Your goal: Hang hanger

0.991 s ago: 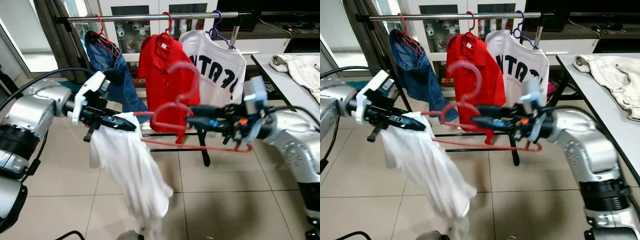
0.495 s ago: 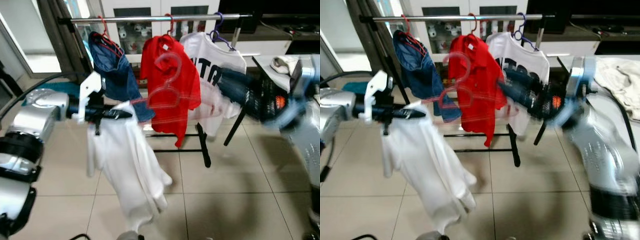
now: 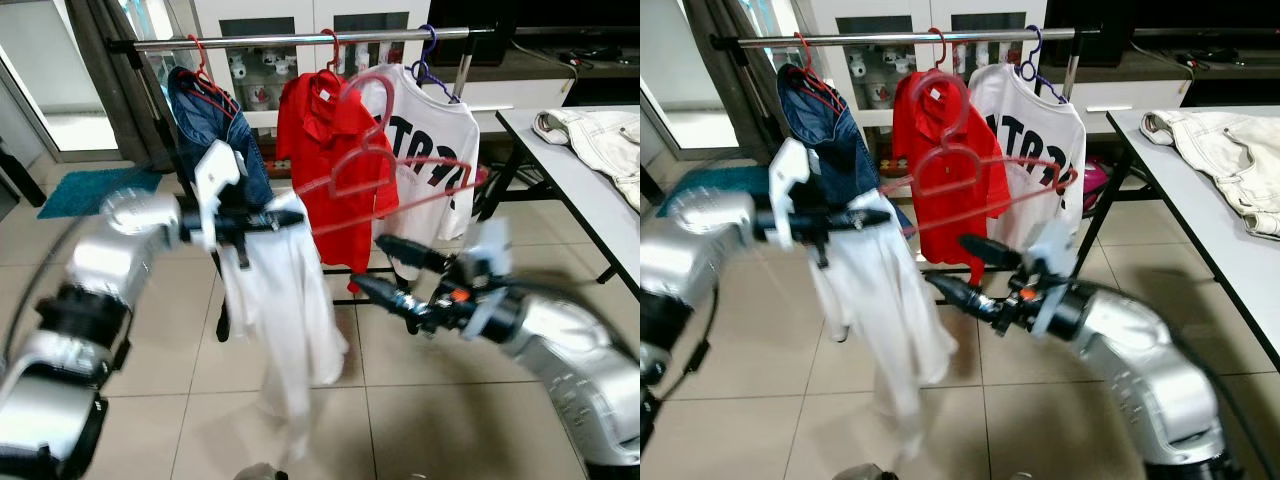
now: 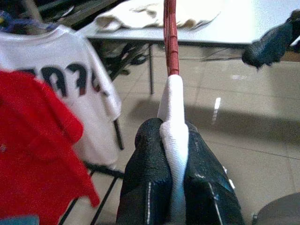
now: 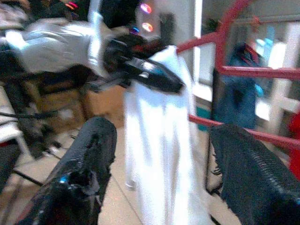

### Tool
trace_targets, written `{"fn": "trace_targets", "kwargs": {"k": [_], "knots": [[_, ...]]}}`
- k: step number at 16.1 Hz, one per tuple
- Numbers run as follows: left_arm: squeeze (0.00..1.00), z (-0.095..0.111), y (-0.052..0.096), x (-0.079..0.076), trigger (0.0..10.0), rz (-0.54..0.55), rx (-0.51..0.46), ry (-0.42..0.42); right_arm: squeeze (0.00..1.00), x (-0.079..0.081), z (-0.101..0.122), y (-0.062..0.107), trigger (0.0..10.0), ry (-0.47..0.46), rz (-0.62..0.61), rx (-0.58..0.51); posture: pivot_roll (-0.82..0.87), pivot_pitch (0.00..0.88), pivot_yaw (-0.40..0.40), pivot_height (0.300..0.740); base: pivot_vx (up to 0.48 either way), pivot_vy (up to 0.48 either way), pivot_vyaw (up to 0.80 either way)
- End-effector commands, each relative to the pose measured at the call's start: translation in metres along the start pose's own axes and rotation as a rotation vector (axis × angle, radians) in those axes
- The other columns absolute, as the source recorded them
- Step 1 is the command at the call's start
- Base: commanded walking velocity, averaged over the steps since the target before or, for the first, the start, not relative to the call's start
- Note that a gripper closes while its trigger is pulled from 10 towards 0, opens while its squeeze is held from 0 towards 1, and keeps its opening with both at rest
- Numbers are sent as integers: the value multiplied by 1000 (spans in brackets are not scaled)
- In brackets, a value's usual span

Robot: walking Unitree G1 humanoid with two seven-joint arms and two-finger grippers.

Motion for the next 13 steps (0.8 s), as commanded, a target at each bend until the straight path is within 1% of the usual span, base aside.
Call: {"fn": "trace_targets", "kwargs": {"k": [1, 2, 3, 4, 5, 6, 7, 8, 9, 10, 11, 12, 13], "knots": [[0, 2, 4, 2, 0, 62, -7, -13, 1000, -3, -7, 0, 10000, 6, -69, 32, -111, 0, 98, 740, 0, 0, 0], [0, -9, 4, -2, 0, 114, -9, 20, 1000, -6, -14, 3, 10000, -20, -167, 42, -114, 0, 98, 740, 0, 0, 0], [0, -21, 8, -4, 0, 184, 4, 20, 1000, -8, -19, 6, 10000, -29, -254, 51, -114, 0, 95, 740, 0, 0, 0], [0, -27, 9, -6, 0, 243, -10, 27, 349, -8, -25, 9, 10000, -49, -324, 59, -116, 0, 95, 740, 0, 0, 0], [0, -28, 10, -12, 706, 298, -51, 37, 0, -9, -32, 12, 10000, -72, -418, 79, -119, 0, 95, 740, 0, 0, 0], [0, -29, 11, -14, 4549, 336, -67, 38, 0, -9, -35, 14, 10000, -87, -467, 87, -120, 0, 94, 740, 0, 0, 0], [0, -38, 10, -21, 10000, 418, -35, 62, 0, -9, -42, 17, 10000, -143, -582, 104, -123, 0, 93, 740, 0, 0, 0], [0, -41, 8, -26, 10000, 420, -30, 76, 0, -9, -43, 16, 10000, -156, -613, 107, -125, 0, 93, 740, 0, 0, 0], [0, -44, 3, -33, 10000, 444, -55, 105, 0, -11, -44, 14, 10000, -165, -669, 116, -127, 0, 92, 740, 0, 0, 0], [0, -45, 2, -34, 10000, 457, -68, 117, 0, -12, -45, 14, 10000, -164, -686, 119, -127, 0, 92, 740, 0, 0, 0], [0, -51, -3, -38, 10000, 469, -63, 144, 0, -14, -46, 11, 10000, -149, -703, 124, -128, 0, 86, 740, 0, 0, 0], [0, -53, -4, -40, 10000, 471, -56, 150, 0, -14, -46, 11, 10000, -129, -706, 129, -131, 0, 84, 740, 0, 0, 0], [0, -56, -3, -42, 10000, 484, -30, 147, 0, -14, -47, 12, 10000, -115, -715, 141, -128, 0, 75, 740, 0, 0, 0]]}}
Point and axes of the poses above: a point about 5 cm out from each wrist's last joint towards the gripper, its own y axis pointing back from the gripper into the wrist, its own z axis along the axis of the wrist's last joint, x = y × z, the point moved 1 cm from there along -y, pointing out of the wrist towards the gripper, and after that the axes turned 8 degrees about y, right-handed, at the moved point
